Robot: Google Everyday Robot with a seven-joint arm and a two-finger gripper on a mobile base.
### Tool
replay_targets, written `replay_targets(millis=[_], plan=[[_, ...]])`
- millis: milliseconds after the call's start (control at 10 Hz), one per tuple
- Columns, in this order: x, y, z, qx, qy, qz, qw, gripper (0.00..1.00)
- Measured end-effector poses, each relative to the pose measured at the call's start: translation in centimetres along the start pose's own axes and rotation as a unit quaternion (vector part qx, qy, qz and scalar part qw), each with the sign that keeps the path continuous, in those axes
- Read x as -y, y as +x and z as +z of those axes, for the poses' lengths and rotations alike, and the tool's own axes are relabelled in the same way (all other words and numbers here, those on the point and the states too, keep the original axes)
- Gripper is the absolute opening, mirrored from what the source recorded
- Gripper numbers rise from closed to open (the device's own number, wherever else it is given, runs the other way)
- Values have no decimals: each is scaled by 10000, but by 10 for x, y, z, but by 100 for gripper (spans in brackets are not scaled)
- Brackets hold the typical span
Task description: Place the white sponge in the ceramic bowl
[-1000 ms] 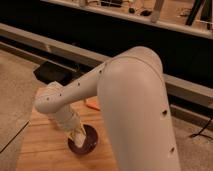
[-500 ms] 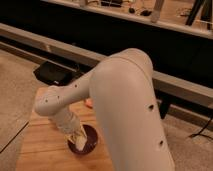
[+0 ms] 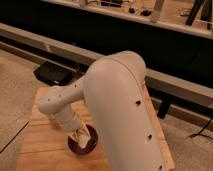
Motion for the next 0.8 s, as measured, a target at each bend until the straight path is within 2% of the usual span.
replay_targets(millis=[800], plan=[[-4,-12,-7,137,-131,-49,9998,80]])
